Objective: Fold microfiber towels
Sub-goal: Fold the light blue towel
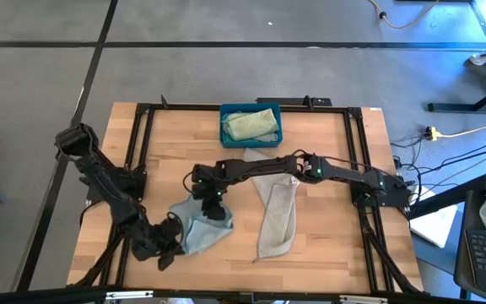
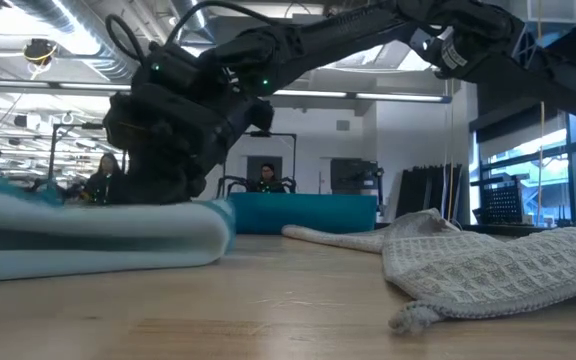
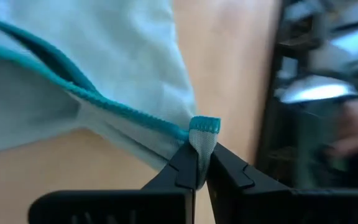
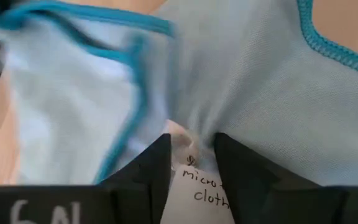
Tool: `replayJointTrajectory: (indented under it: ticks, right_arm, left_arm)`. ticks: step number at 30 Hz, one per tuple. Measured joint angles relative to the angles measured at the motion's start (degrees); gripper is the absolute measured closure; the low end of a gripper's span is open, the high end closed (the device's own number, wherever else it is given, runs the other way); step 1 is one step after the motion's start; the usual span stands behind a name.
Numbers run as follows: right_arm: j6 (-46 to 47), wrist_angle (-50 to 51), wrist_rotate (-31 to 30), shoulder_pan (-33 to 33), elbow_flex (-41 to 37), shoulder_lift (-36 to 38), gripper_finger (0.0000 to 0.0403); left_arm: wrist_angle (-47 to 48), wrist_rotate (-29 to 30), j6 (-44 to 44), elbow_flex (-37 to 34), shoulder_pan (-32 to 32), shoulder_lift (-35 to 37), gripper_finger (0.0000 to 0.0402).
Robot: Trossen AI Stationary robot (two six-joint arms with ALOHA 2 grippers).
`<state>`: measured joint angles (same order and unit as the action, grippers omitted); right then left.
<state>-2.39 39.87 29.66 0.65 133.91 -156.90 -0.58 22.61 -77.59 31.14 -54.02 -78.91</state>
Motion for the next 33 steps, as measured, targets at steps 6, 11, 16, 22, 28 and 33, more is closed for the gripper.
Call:
replayJointTrajectory:
  ticks: [6, 11, 16, 22, 28, 33]
  right_arm:
    - [4.94, -3.06, -1.83, 1.65, 0.00, 0.00, 0.0270]
    - [4.53, -6.85, -3.72, 2.69, -0.11, -0.28, 0.0270]
    - [0.70, -7.14, -5.47, 2.29, -0.22, 0.13, 0.0270]
    - [-11.68, -6.39, -5.63, 2.00, -0.56, 2.57, 0.0270]
    - [-20.20, -3.49, -7.34, 1.74, -0.81, 5.01, 0.0269]
    - [-23.22, -2.46, -8.69, 1.60, -0.70, 5.35, 0.0269]
  left_arm:
    - [-2.92, -1.31, -0.25, 0.07, -2.80, 0.56, 0.0374]
    - [-3.11, -1.38, -0.34, 0.07, -3.95, 0.56, 0.0371]
    - [-4.35, -1.52, -1.74, 0.07, -3.93, 0.56, 0.0373]
    - [-5.46, -2.56, -1.37, 0.09, -3.89, 0.56, 0.0374]
    - [-5.41, -0.37, 1.57, 0.15, -3.59, 0.61, 0.0374]
    - [-1.96, 5.02, 5.57, 0.15, -1.21, 0.63, 0.0374]
